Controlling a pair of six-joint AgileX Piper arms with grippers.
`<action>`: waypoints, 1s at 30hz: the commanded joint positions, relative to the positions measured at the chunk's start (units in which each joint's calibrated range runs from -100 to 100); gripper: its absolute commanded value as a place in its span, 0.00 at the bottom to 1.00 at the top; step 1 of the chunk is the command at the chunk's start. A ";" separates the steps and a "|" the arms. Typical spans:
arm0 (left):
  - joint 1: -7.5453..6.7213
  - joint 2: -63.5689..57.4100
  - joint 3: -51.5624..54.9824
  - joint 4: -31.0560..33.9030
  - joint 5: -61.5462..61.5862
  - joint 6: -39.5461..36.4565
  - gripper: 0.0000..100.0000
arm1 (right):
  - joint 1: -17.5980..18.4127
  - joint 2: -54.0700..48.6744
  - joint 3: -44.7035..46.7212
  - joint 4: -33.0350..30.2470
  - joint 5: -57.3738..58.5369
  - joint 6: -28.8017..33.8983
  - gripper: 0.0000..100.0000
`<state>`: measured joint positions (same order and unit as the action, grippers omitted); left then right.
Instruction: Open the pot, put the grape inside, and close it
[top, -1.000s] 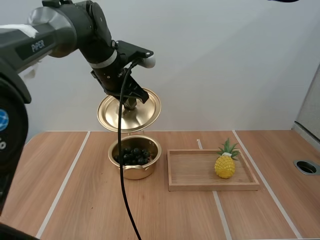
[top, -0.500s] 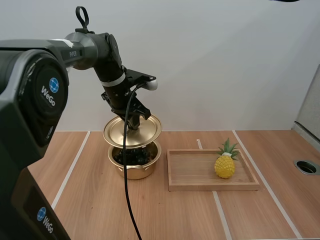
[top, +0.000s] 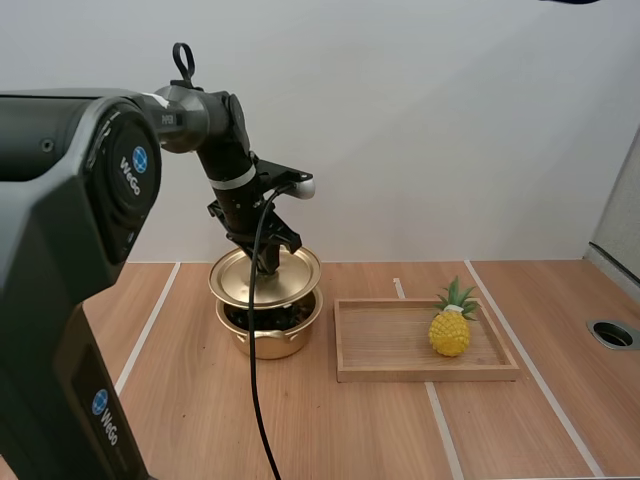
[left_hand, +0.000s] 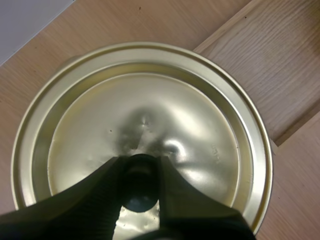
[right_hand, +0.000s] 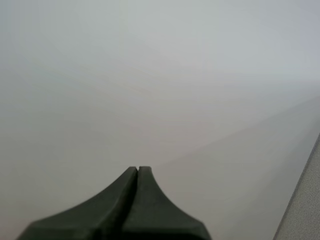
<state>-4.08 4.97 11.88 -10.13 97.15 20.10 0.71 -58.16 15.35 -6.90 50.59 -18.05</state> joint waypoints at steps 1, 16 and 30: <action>-0.19 0.58 0.00 -0.12 -2.17 0.19 0.00 | -0.17 -0.66 -0.37 -0.78 -0.40 0.28 0.00; -0.28 4.67 0.00 0.11 -3.30 0.08 0.00 | -0.17 -0.66 -0.37 -0.78 -0.40 0.28 0.00; -0.39 6.39 0.00 0.11 -2.51 -0.21 0.00 | -0.17 -0.66 -0.37 -1.19 -0.40 0.28 0.00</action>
<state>-4.24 11.10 11.88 -9.70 94.23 20.10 0.71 -58.16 15.35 -7.36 50.59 -18.05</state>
